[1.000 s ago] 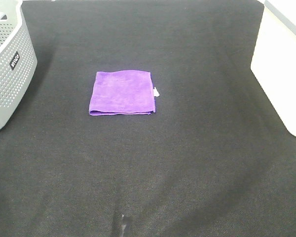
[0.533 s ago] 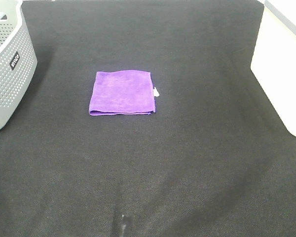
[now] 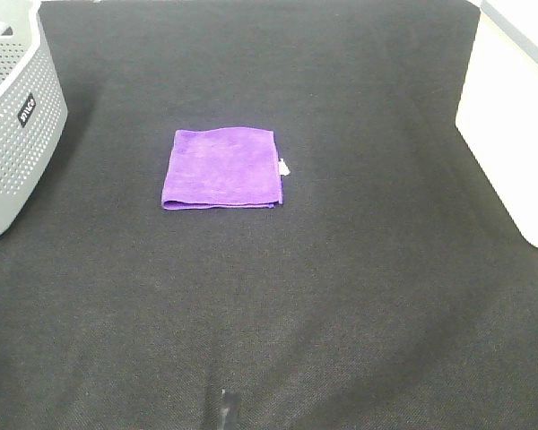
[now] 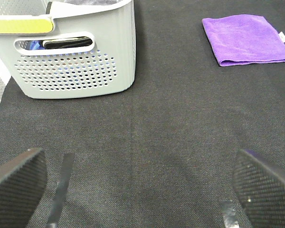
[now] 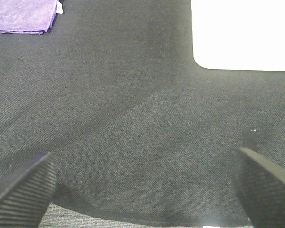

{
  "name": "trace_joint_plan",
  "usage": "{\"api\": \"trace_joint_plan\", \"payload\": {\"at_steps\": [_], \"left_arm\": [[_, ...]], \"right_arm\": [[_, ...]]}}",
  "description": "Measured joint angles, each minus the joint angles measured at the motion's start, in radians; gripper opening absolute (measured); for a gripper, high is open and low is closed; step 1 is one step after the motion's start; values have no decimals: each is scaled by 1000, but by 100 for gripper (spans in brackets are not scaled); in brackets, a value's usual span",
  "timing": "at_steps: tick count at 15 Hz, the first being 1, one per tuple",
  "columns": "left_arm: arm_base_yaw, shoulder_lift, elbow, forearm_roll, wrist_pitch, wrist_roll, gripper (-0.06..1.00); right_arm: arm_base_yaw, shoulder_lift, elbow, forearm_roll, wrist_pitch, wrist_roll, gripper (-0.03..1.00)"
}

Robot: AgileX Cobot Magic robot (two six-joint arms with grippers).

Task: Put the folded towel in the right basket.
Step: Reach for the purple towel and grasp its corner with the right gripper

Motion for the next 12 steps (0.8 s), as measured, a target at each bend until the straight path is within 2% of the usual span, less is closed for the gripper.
{"api": "trace_joint_plan", "payload": {"at_steps": [12], "left_arm": [[0, 0, 0, 0, 0, 0, 99]], "right_arm": [[0, 0, 0, 0, 0, 0, 96]]}}
